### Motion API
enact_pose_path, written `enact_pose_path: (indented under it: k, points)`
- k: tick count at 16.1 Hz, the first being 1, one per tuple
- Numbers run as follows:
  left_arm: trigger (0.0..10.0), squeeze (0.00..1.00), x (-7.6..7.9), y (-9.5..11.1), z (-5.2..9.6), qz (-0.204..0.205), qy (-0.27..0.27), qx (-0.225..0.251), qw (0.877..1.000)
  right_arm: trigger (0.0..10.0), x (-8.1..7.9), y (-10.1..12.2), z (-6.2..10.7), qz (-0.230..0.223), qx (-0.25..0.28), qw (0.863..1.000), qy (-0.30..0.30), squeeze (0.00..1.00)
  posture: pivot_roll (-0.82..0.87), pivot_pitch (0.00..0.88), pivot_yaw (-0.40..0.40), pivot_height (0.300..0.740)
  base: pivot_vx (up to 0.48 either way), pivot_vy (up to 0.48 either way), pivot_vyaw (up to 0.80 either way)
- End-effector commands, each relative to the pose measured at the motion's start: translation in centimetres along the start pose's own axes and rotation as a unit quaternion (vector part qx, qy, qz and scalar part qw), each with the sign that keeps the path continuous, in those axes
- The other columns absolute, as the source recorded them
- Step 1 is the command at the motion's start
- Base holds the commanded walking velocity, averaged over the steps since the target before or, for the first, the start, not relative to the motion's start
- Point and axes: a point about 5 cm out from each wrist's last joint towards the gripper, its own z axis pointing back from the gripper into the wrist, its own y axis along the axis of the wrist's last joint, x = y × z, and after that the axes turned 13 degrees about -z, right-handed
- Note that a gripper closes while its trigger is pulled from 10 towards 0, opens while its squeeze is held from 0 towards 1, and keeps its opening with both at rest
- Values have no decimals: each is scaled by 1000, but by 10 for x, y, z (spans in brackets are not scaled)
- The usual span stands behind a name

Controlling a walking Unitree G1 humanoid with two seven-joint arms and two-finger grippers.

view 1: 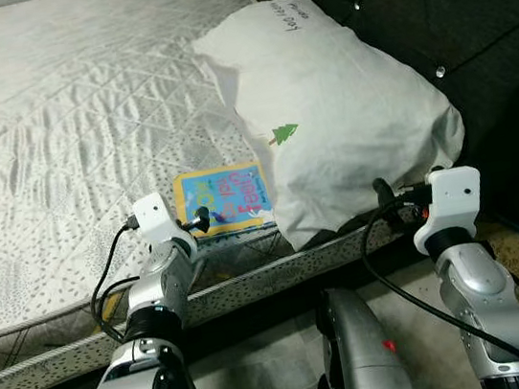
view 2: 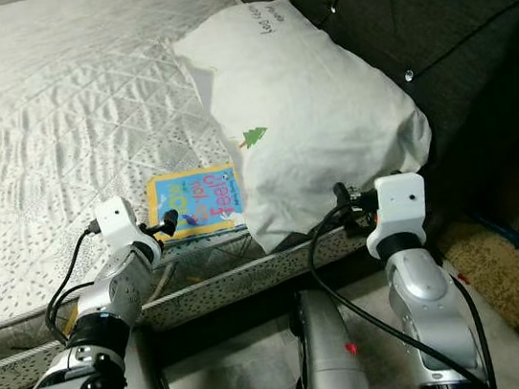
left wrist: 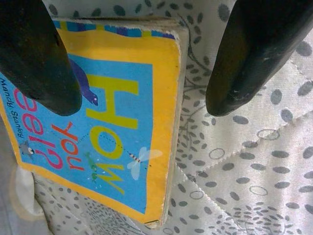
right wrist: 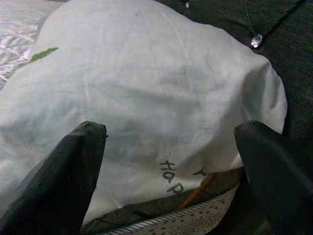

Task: Clean up the room

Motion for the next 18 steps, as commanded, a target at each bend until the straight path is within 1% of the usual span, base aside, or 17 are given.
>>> enact_pose_path:
  k: [1, 2, 3, 4, 7, 10, 18]
  points:
    - [10000, 0, 0, 4, -2, -16, -4, 3, 1000, 10000, 3, 6, 1, 4, 10, 1000, -2, 0, -141, 35, -29, 519, 0, 0, 0]
    - [10000, 0, 1, 3, -3, -22, -7, 0, 1000, 10000, 3, 6, 0, 6, 11, 1000, -2, 0, -143, 34, -29, 519, 0, 0, 0]
    - [10000, 0, 5, 0, -4, -35, -22, -8, 999, 10000, 3, 7, 0, 6, 12, 1000, -3, 0, -146, 34, -29, 519, 0, 0, 0]
    - [10000, 0, 6, -3, -4, -33, -24, -16, 999, 10000, 3, 7, 0, 6, 13, 1000, -3, 0, -151, 36, -27, 519, 0, 0, 0]
    - [10000, 0, 14, -13, -4, -45, -40, -33, 998, 10000, 5, 8, 1, 7, 14, 1000, -6, 0, -153, 37, -24, 519, 0, 0, 0]
    - [10000, 0, 17, -22, -3, -52, -48, -45, 996, 10000, 4, 8, 1, 6, 13, 1000, -6, 0, -151, 37, -24, 519, 0, 0, 0]
    - [10000, 0, 36, -19, -3, -60, -77, -40, 994, 10000, 2, 7, -1, 3, 15, 1000, -4, 0, -151, 31, -20, 519, 0, 0, 0]
